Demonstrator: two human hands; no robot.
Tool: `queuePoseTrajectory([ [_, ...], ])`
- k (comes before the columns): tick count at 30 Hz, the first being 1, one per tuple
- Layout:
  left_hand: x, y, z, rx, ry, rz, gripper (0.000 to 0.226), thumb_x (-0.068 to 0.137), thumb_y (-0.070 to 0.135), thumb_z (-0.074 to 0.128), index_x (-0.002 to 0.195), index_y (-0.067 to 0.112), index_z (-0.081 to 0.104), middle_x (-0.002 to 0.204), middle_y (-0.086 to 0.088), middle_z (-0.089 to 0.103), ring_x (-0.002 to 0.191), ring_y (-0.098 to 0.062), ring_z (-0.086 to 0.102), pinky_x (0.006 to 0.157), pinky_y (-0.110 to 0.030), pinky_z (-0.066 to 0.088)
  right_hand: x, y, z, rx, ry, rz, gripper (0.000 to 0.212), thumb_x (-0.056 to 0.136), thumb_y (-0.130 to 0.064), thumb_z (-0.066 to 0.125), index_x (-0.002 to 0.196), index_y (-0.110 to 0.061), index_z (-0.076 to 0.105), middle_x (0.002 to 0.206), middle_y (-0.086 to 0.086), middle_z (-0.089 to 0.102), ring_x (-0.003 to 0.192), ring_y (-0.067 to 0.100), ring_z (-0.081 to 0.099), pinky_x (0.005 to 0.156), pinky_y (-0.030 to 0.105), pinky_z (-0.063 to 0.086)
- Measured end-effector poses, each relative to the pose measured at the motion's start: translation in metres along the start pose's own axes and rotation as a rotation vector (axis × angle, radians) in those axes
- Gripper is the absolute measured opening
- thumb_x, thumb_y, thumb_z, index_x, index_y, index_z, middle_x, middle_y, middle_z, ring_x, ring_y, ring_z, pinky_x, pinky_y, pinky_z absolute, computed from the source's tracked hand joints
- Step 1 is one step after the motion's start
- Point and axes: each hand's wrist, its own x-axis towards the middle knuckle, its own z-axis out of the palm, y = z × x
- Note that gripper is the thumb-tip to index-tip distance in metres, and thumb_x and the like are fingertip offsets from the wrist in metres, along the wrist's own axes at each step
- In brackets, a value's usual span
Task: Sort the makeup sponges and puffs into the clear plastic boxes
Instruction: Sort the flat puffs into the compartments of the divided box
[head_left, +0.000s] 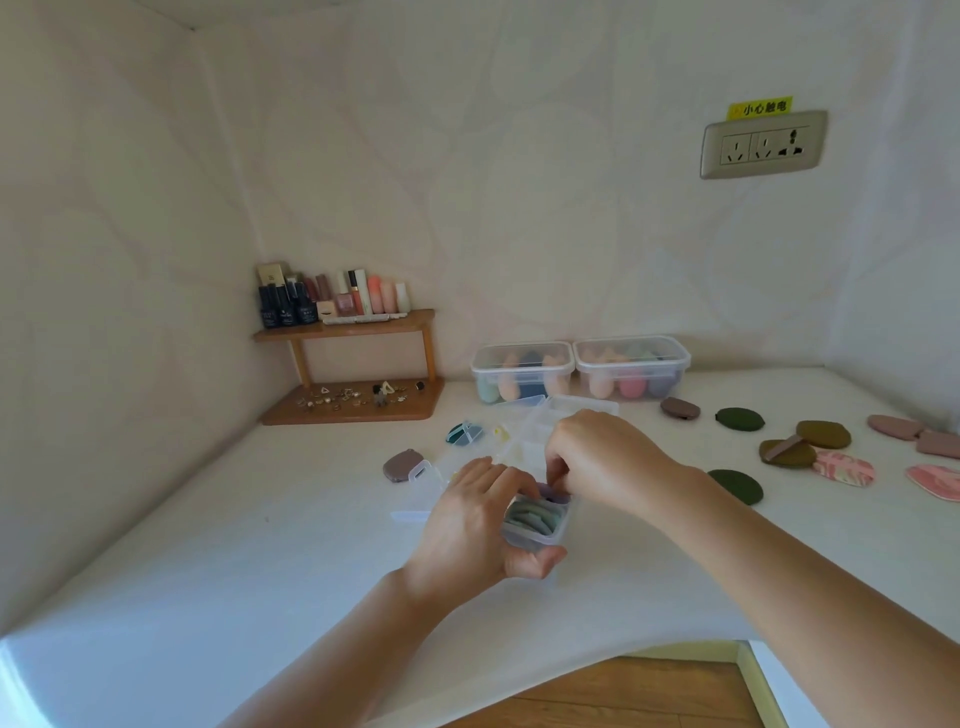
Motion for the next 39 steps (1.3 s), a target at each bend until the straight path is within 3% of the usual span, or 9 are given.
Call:
queuePoseTrajectory([
  [4,-0.001,0.001,0.001,0.014,0.042,0.026,0.052,0.068,0.061,0.061,0.088,0.014,0.065,0.080,0.005,0.065,0.077,-0.006,0.052,0.074,-0.011,0.038,0.000,-0.007,0.001,-0.103,-0.025,0.043,0.020,0.088,-0.027,0.061,0.087,-0.008,0.066,0.061,0.000,0.039,0.066,0.022,0.045,0.046,0.021,0.024],
  [7,-0.002,0.001,0.001,0.007,0.069,0.039,0.049,0.067,0.057,0.062,0.087,0.012,0.065,0.081,0.005,0.067,0.078,-0.007,0.052,0.072,-0.011,0.037,0.001,-0.013,0.002,-0.117,-0.038,0.029,0.007,0.090,-0.017,0.056,0.083,-0.013,0.058,0.060,-0.001,0.031,0.061,0.022,0.040,0.046,0.022,0.019],
  [17,-0.002,-0.004,-0.002,-0.039,-0.010,0.028,0.047,0.065,0.057,0.065,0.092,0.018,0.060,0.082,0.005,0.068,0.074,-0.009,0.058,0.066,-0.016,0.044,-0.008,0.000,0.018,0.090,0.179,0.028,0.014,0.089,-0.022,0.061,0.089,-0.013,0.071,0.096,-0.001,0.054,0.088,0.017,0.052,0.066,0.026,0.038],
  [21,0.000,-0.002,-0.004,-0.074,-0.052,0.012,0.046,0.064,0.058,0.065,0.093,0.023,0.058,0.086,0.009,0.067,0.076,-0.007,0.056,0.068,-0.009,0.042,-0.014,0.015,0.026,0.219,0.224,-0.014,0.032,0.094,-0.029,0.054,0.081,-0.007,0.072,0.097,-0.004,0.055,0.092,0.011,0.049,0.078,0.030,0.044],
  [27,0.009,0.001,-0.010,-0.246,-0.154,0.032,0.047,0.067,0.049,0.069,0.098,0.015,0.064,0.094,0.024,0.056,0.090,-0.004,0.055,0.081,-0.001,0.037,-0.027,0.048,0.035,0.290,0.513,-0.029,0.021,0.089,-0.025,0.063,0.077,-0.010,0.070,0.089,-0.002,0.059,0.087,0.014,0.054,0.076,0.025,0.041],
  [30,0.017,-0.003,-0.018,-0.410,-0.228,-0.037,0.043,0.080,0.051,0.057,0.100,0.015,0.067,0.097,0.018,0.065,0.093,0.000,0.061,0.082,-0.013,0.046,-0.033,0.063,0.051,0.207,0.590,0.133,0.022,0.088,-0.031,0.064,0.087,-0.010,0.068,0.096,0.002,0.060,0.093,0.022,0.056,0.075,0.027,0.044],
  [34,0.032,-0.023,-0.026,-0.485,-0.099,-0.300,0.036,0.092,0.043,0.049,0.091,0.015,0.071,0.088,0.007,0.071,0.086,-0.003,0.065,0.078,-0.021,0.050,-0.039,0.072,0.069,0.451,0.486,0.263,0.032,0.092,-0.041,0.051,0.113,-0.018,0.056,0.123,-0.002,0.047,0.104,0.015,0.054,0.081,0.025,0.043],
  [37,0.042,-0.064,-0.027,-0.338,-0.040,-0.560,0.015,0.092,0.015,0.056,0.089,0.009,0.069,0.079,0.003,0.067,0.066,0.005,0.059,0.065,-0.012,0.046,-0.035,0.070,0.072,0.570,0.488,0.289,0.035,0.093,-0.043,0.047,0.118,-0.020,0.053,0.126,-0.004,0.048,0.098,0.014,0.057,0.084,0.028,0.047],
  [39,0.036,-0.100,-0.024,-0.181,-0.096,-0.673,0.009,0.090,0.012,0.059,0.090,0.017,0.066,0.091,0.001,0.066,0.079,-0.004,0.059,0.078,-0.022,0.051,-0.027,0.068,0.072,0.490,0.547,0.323,0.035,0.093,-0.043,0.046,0.113,-0.016,0.055,0.117,-0.002,0.053,0.098,0.015,0.056,0.078,0.025,0.044],
])
